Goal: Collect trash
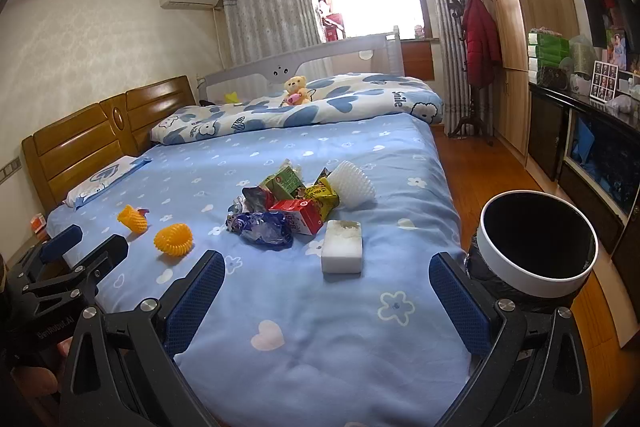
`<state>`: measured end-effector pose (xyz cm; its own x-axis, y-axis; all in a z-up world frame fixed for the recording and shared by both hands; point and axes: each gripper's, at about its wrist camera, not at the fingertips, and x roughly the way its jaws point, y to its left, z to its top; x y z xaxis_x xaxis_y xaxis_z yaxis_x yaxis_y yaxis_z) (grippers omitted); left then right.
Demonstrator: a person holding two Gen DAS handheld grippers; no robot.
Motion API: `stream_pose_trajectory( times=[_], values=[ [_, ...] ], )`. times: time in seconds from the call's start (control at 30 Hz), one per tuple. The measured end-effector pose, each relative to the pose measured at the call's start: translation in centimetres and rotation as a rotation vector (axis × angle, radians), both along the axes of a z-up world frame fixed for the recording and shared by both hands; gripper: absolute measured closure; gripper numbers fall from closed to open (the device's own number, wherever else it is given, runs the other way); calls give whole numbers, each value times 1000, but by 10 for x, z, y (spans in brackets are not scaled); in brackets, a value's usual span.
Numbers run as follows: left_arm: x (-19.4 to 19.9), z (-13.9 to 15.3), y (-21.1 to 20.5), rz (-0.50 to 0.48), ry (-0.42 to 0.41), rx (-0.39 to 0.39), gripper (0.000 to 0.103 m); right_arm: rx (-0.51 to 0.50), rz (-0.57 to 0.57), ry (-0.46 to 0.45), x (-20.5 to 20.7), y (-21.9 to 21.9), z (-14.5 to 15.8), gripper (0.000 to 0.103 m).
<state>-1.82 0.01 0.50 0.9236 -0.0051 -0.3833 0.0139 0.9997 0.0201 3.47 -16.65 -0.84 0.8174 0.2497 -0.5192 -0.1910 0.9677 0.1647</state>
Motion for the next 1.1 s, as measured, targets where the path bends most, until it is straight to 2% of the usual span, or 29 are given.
stream_pose_trajectory(
  times=[0.8,1.1],
  values=[
    [6,-8,3,-2,18,-6,1,1,9,24,4,4,-7,0],
    [17,-15,8,16,56,-8,1,12,23,71,14,6,-13,0]
  ],
)
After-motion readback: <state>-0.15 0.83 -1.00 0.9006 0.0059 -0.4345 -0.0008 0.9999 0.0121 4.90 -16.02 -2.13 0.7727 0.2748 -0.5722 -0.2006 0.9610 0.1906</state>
